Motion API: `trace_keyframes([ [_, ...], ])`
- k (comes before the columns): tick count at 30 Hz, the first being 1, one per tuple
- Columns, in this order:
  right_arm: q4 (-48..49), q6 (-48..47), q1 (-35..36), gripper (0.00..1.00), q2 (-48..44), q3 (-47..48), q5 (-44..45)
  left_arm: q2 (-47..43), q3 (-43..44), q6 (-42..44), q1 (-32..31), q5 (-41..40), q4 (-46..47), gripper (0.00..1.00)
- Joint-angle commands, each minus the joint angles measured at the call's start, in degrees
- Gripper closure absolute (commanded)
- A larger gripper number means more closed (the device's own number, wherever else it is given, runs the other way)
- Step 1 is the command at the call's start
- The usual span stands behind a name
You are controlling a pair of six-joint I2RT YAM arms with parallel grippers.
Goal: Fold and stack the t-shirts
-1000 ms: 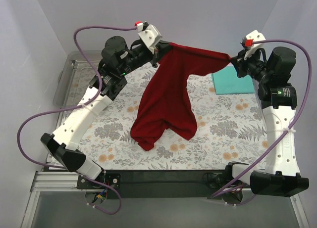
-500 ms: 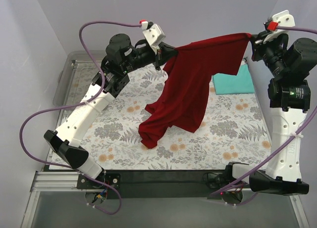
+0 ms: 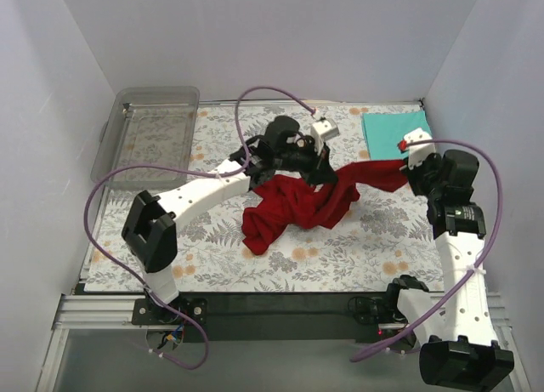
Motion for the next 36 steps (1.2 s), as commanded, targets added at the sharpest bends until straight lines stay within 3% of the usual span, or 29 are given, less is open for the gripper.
trace_keyframes([
  [1, -3.04, -6.39, -0.50, 0.99, -4.33, -7.00, 3.08, 1.52, -1.76, -1.06, -4.11, -2.08, -0.31, 1.00],
  [9, -6.21, -7.28, -0.50, 0.98, -8.38, -9.40, -0.08, 11.80, -2.21, -3.34, -10.70, -6.13, 1.18, 1.00],
  [13, -7.96, -6.75, -0.50, 0.74, -7.86, -7.03, -3.41, 17.43, 2.01, -4.84, -12.64, -7.09, 2.59, 0.98],
  [16, -9.37, -7.63, -0.50, 0.63, -8.73, -5.44, -7.10, 17.97, 2.72, -6.07, -13.17, -14.18, 3.73, 0.76],
  [19, -11.92, -10.00, -0.50, 0.50, -9.61, -5.09, -11.40, 13.41, 0.19, -4.67, -12.91, -22.27, 5.83, 0.57],
  [21, -14.82, -12.71, -0.50, 0.40, -9.70, -5.00, -14.65, 8.50, -1.93, -3.53, -11.95, -25.19, 6.81, 0.49],
  [22, -15.87, -13.68, -0.50, 0.31, -9.53, -4.92, -18.41, 6.90, -4.11, -3.17, -11.42, -25.99, 7.07, 0.49],
  [23, -16.84, -14.56, -0.50, 0.29, -9.35, -4.91, -20.54, 5.41, -5.27, -2.82, -10.81, -27.56, 6.90, 0.48],
  [27, -22.72, -21.06, -0.33, 0.28, -7.33, -5.44, -31.70, -3.90, -13.17, -1.94, -6.24, -30.30, 6.20, 0.45],
  [31, -34.20, -40.90, 2.39, 0.25, -3.74, -6.76, -46.19, -16.88, -22.66, -2.55, -2.11, -31.97, 5.32, 0.44],
  [33, -34.43, -45.86, 8.78, 0.24, -2.41, -7.72, -46.23, -21.56, -28.38, -3.25, -0.26, -33.02, 4.97, 0.41],
  [36, -27.95, -37.36, 20.82, 0.27, 1.01, -7.99, -38.34, -29.92, -35.14, -5.80, 0.98, -34.25, 3.56, 0.37],
])
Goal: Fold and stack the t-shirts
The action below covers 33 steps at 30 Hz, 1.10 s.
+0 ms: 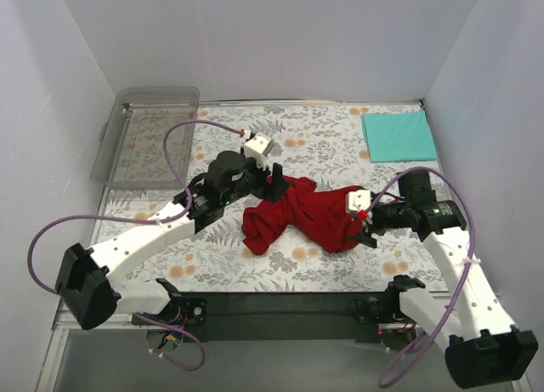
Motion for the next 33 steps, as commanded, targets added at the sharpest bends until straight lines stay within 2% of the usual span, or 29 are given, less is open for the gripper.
trace_keyframes([
  [1, 4.82, 1.21, 11.13, 0.28, 3.20, -0.75, 4.76, -7.09, -6.43, -2.59, 0.21, -2.65, -2.95, 0.36],
  [2, 7.82, 3.76, 17.00, 0.28, 3.91, -1.28, 7.77, -10.85, -7.58, -4.51, 0.47, -4.31, -3.22, 0.36],
  [3, 10.81, 10.83, 19.67, 0.30, 4.79, -2.07, 10.85, -12.28, -10.11, -5.66, 0.56, -4.76, -3.66, 0.35],
  [4, 13.54, 13.77, 22.04, 0.33, 7.06, -2.08, 17.58, -14.03, -11.01, -6.72, 0.56, -5.89, -4.53, 0.35],
  [6, 22.41, 23.40, 27.41, 0.33, 9.62, -0.94, 24.64, -18.25, -13.81, -9.71, 0.74, -7.04, -5.33, 0.34],
  [7, 25.75, 27.38, 28.21, 0.33, 12.59, 0.20, 29.99, -19.49, -14.70, -10.59, 0.83, -8.44, -5.94, 0.34],
  [10, 31.31, 40.13, 28.57, 0.35, 20.68, 6.96, 32.40, -24.06, -17.42, -13.84, 1.00, -9.94, -6.65, 0.34],
  [14, 32.29, 53.06, 28.66, 0.44, 30.62, 13.73, 34.60, -27.76, -19.98, -16.48, 1.18, -10.91, -7.00, 0.33],
  [17, 32.81, 57.39, 28.66, 0.44, 34.94, 15.15, 38.65, -28.90, -21.47, -17.89, 1.18, -11.09, -7.52, 0.33],
  [26, 34.40, 61.87, 28.66, 0.45, 41.97, 18.13, 38.04, -30.75, -23.67, -19.82, 1.18, -11.53, -7.61, 0.33],
  [29, 34.31, 62.49, 28.66, 0.51, 44.87, 19.28, 38.56, -31.62, -24.55, -20.61, 1.18, -11.70, -7.61, 0.33],
  [33, 33.95, 62.67, 28.66, 0.53, 47.94, 20.42, 40.67, -32.42, -25.69, -21.49, 1.18, -11.62, -7.44, 0.33],
])
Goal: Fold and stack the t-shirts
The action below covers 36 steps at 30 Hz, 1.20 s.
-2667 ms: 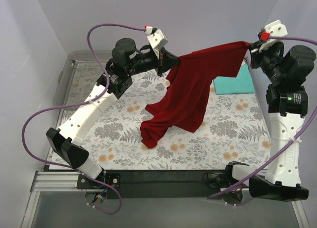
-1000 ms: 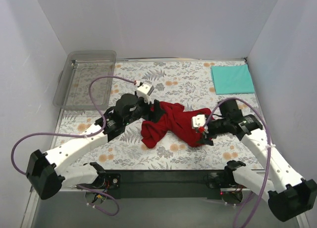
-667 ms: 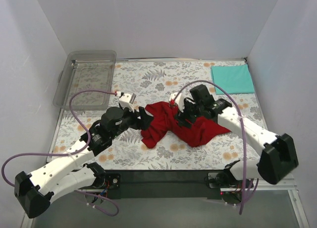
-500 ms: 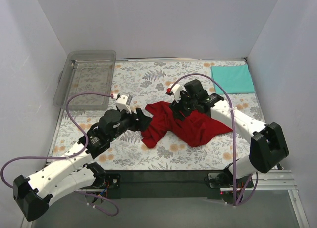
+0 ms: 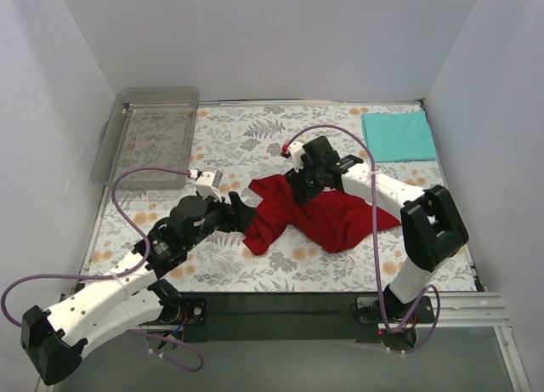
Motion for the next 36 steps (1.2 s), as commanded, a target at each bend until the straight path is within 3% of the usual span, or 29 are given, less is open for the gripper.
trace_keyframes([
  [1, 1.32, 1.64, 0.20, 0.53, 1.44, 2.74, 1.83, -1.21, -1.11, -1.36, 0.30, -1.08, 0.19, 0.33],
  [4, 1.15, 1.73, 0.20, 0.58, 3.19, 3.00, 2.71, -1.21, -1.90, -1.80, 0.30, -0.82, 0.89, 0.33],
  [6, 0.80, 1.30, 0.11, 0.67, 4.42, 3.53, 2.71, -0.68, -2.42, -1.98, 0.30, -0.12, 1.85, 0.33],
  [9, -1.05, -0.46, -1.37, 0.97, 1.29, 5.20, 3.59, 1.94, -3.04, -2.07, 0.30, 1.46, 4.31, 0.33],
  [10, -1.22, -1.42, -3.04, 0.99, -0.04, 5.29, 3.59, 3.52, -3.04, -1.89, 0.30, 1.90, 4.76, 0.33],
  [12, -1.75, -4.32, -7.95, 0.99, -6.87, 4.42, 1.59, 6.17, -2.78, -1.37, 0.39, 2.69, 6.68, 0.33],
  [15, -2.01, -12.30, -15.69, 0.99, -16.37, -1.28, -9.99, 11.52, -1.55, 0.21, 0.92, 3.92, 10.81, 0.32],
  [17, -2.63, -17.92, -19.21, 0.99, -19.81, -4.11, -12.91, 16.16, -0.24, 2.40, 2.32, 6.46, 13.96, 0.31],
  [23, -2.81, -24.72, -26.85, 0.99, -21.76, -6.84, -18.63, 31.12, 7.48, 7.86, 10.40, 20.34, 17.77, 0.31],
  [29, -6.50, -29.11, -29.94, 0.99, -24.30, -10.61, -20.75, 43.94, 16.71, 12.25, 17.34, 25.01, 15.75, 0.33],
  [36, -6.41, -30.70, -32.49, 0.99, -28.88, -12.64, -21.19, 57.31, 27.96, 13.84, 19.99, 29.67, 10.66, 0.38],
])
